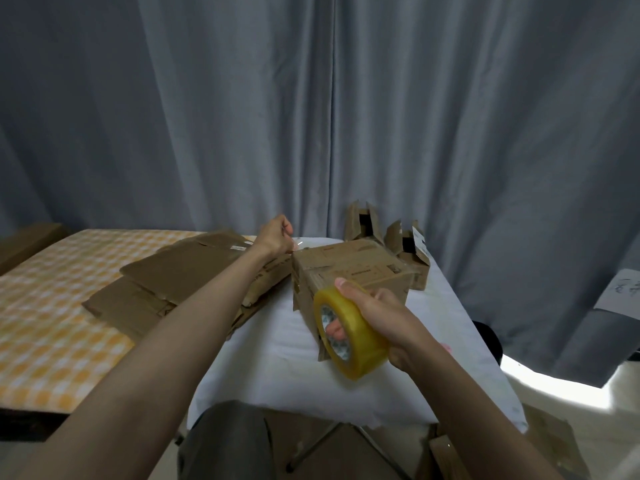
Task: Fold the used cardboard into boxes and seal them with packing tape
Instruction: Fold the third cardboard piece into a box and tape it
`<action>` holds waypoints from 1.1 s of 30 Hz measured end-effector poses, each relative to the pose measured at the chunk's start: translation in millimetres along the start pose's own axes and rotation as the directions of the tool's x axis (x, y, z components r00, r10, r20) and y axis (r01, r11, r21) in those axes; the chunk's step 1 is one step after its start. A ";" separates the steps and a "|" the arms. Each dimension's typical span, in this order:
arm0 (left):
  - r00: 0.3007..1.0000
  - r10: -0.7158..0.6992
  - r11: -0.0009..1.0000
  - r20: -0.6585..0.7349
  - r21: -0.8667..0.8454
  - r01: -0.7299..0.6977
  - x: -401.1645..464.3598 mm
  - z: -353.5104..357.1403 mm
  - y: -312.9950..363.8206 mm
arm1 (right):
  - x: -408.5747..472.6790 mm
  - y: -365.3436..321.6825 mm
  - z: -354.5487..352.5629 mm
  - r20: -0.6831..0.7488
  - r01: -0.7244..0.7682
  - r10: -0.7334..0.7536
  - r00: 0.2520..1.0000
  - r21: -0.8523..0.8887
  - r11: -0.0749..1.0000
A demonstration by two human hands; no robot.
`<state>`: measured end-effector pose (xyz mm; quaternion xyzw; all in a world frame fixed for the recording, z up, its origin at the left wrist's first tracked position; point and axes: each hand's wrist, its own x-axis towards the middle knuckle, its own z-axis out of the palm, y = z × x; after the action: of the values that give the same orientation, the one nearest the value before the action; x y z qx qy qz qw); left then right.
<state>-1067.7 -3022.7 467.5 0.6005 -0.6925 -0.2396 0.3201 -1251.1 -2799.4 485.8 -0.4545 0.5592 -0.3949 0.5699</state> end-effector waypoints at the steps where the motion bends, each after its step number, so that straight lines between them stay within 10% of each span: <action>1: 1.000 -0.004 1.000 0.006 0.007 0.004 0.3 -0.1 0.3 | 0.1 0.4 -0.1 0.001 -0.001 0.001 1.000 0.002 1.000; 9: 0.999 -0.012 0.995 0.033 0.098 0.009 -1.9 7.6 -0.9 | 2.0 4.6 0.4 0.017 -0.016 0.016 1.000 0.010 1.000; 19: 0.933 0.356 0.870 0.044 0.348 -0.348 -59.8 17.5 18.1 | 4.7 2.7 4.8 0.001 0.033 -0.033 0.999 0.034 0.999; 33: 0.903 0.046 0.729 0.428 0.603 -0.323 -63.9 16.9 11.5 | 0.6 19.8 3.9 0.007 0.077 -0.077 0.997 0.062 0.995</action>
<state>-1083.2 -2958.7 454.3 0.5417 -0.8380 -0.0579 -0.0326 -1248.3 -2794.2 466.6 -0.4597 0.5262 -0.4315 0.5706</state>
